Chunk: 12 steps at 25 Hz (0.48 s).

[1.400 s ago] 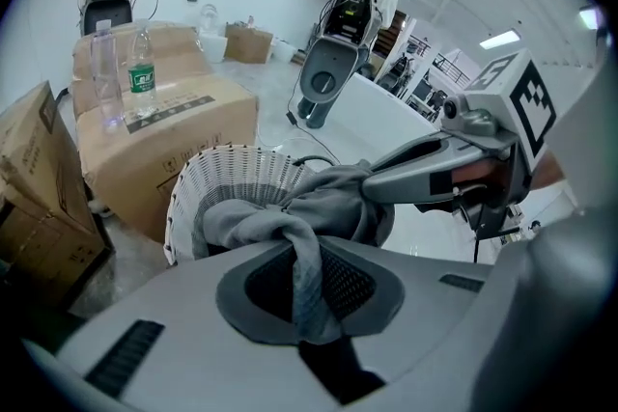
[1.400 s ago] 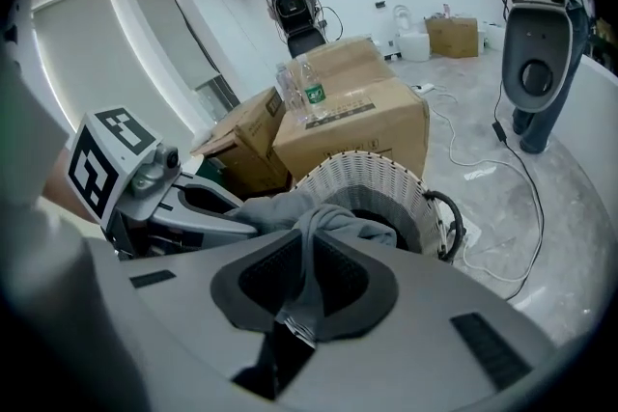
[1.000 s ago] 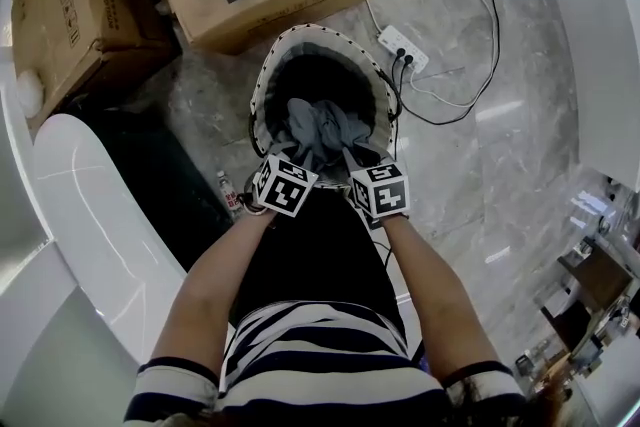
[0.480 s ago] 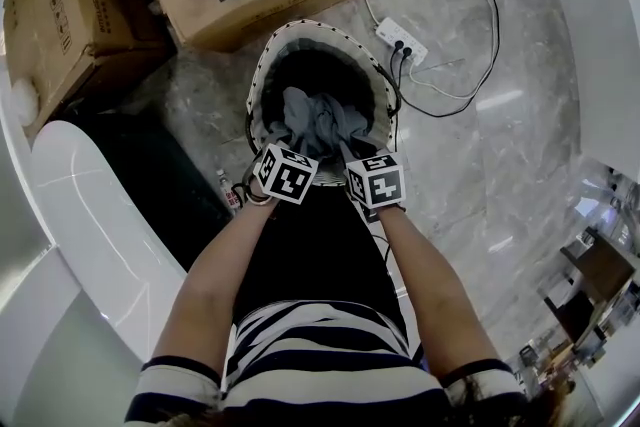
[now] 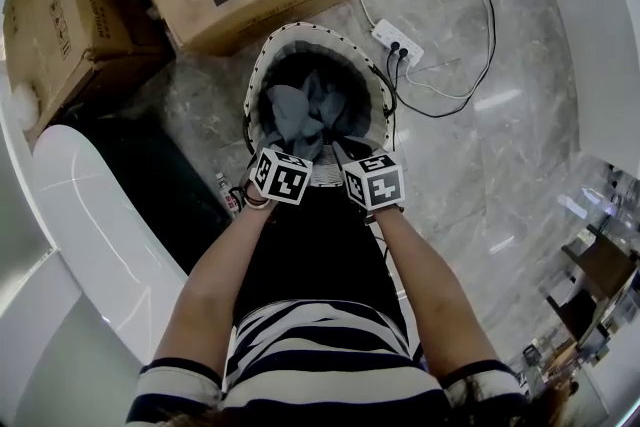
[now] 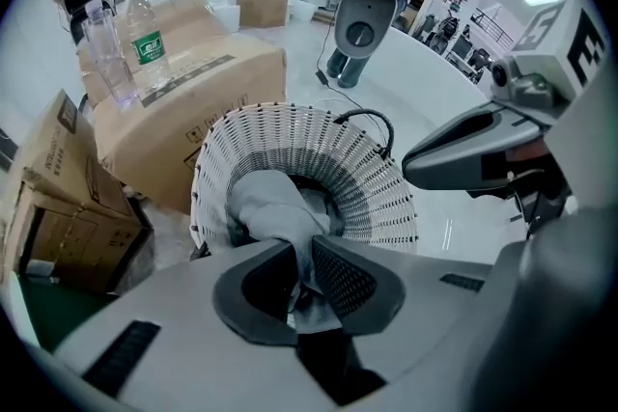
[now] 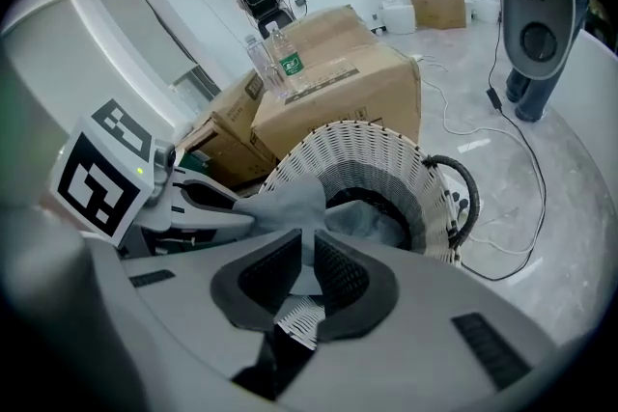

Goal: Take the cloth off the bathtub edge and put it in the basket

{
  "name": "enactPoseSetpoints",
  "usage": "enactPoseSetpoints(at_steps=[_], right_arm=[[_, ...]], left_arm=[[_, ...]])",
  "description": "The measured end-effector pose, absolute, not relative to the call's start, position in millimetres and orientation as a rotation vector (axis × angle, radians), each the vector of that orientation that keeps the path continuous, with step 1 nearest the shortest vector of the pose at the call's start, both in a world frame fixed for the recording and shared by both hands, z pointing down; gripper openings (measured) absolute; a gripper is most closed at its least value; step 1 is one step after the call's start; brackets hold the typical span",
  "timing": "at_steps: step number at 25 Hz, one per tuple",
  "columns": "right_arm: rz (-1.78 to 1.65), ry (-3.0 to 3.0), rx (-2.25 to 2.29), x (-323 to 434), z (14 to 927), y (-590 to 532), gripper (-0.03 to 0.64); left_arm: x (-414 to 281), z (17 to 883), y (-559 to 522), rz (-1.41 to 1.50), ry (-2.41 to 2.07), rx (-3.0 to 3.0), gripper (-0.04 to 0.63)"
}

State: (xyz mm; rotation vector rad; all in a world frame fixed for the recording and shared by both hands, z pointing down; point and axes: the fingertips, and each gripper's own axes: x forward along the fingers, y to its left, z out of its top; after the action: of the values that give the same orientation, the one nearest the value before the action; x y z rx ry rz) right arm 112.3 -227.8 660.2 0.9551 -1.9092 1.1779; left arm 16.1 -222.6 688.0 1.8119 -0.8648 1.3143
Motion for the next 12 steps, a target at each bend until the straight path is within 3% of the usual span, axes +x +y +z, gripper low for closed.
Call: enactPoseSetpoints(at_steps=[3,6,12], right_arm=[[1.184,-1.913,0.958,111,657,-225,0.057],[1.197,-1.909,0.965,110,655,-219,0.057],[1.211,-1.91,0.989,113,648,-207,0.057]], left_arm=[[15,685,-223,1.327,-0.887,1.809,0.057],[17,681,-224,1.334,-0.891,1.834,0.134],[27,669,-223,1.275,-0.877,1.858,0.132]])
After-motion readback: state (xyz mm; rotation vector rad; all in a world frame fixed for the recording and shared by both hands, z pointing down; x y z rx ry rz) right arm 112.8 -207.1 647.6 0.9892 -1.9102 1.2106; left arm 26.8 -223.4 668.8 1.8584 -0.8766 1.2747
